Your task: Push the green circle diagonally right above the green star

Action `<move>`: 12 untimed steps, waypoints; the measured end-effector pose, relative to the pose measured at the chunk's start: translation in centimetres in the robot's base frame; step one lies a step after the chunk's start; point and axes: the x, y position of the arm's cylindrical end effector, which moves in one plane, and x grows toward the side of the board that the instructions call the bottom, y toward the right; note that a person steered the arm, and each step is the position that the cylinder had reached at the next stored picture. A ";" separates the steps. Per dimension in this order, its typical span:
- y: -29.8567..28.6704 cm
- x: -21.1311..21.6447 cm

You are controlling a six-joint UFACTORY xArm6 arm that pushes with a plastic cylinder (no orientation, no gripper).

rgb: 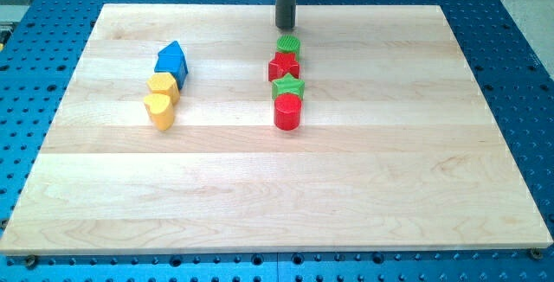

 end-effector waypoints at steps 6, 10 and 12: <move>5.7 7.6; -6.3 2.4; -7.6 7.0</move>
